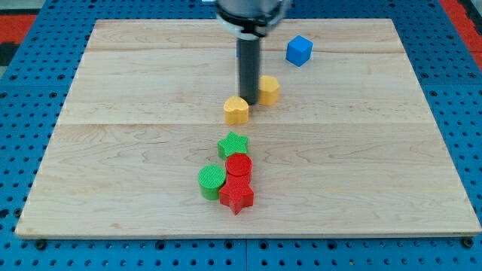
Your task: Move the green star parallel to the left of the blue triangle
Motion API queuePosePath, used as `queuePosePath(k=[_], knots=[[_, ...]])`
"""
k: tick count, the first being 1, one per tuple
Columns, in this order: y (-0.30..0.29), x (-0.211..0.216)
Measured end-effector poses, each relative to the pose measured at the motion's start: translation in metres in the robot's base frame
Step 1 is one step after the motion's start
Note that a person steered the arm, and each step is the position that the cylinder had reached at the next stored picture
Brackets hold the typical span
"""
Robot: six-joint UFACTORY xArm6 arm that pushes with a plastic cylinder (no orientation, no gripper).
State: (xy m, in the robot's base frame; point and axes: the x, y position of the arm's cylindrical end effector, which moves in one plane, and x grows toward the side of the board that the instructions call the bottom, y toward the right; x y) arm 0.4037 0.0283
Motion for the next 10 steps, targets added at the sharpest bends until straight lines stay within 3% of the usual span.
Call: queuePosePath(k=[1, 2, 5, 7, 9, 10], knots=[[0.004, 0.007], [0.02, 0.048], [-0.013, 0.105], [-0.122, 0.1], [-0.205, 0.049], [-0.22, 0.033]])
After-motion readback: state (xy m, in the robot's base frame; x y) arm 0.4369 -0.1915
